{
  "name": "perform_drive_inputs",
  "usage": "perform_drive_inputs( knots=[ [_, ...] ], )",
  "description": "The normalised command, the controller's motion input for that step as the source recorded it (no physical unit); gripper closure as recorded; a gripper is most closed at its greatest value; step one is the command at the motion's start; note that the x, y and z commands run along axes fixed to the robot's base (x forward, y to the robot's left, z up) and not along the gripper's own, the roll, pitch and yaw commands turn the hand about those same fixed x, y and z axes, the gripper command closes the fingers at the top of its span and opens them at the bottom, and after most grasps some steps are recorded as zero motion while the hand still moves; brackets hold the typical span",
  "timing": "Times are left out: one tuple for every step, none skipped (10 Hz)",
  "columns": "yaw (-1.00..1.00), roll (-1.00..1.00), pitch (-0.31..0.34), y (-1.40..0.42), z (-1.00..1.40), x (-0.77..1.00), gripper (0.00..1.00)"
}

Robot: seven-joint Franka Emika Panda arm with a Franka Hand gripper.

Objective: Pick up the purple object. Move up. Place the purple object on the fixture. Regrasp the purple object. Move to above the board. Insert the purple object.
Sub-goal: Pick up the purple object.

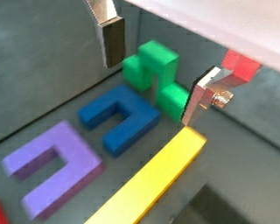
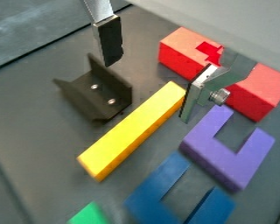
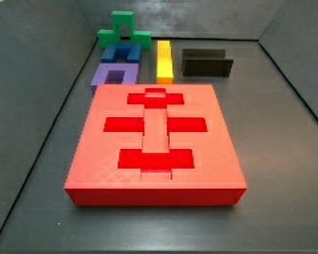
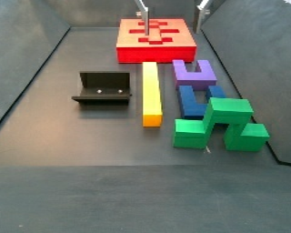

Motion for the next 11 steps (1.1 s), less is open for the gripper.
perform_drive_inputs(
  knots=[
    [0.04,-0.04,-0.050,-1.00,-0.33,0.00,0.00],
    [0.03,-0.03,-0.081,-1.00,-0.33,-0.05,0.00],
    [0.05,0.00,-0.076,-1.00,-0.41,-0.04,0.00],
    [0.04,0.00,-0.067,-1.00,-0.52,-0.05,0.00],
    [0.12,0.00,-0.069,-1.00,-0.65,0.00,0.00],
    [0.21,0.06,-0.131,-0.84,-0.89,-0.03,0.00],
    [0.09,0.19,-0.124,-0.51,-0.87,-0.09,0.00],
    [0.00,0.21,-0.089,-0.21,-0.86,-0.07,0.00],
    [0.00,0.26,-0.109,-0.23,-0.72,-0.28,0.00],
    [0.00,0.18,-0.094,0.00,-0.57,-0.29,0.00],
    [0.00,0.03,-0.139,0.00,-0.43,-0.30,0.00]
  ],
)
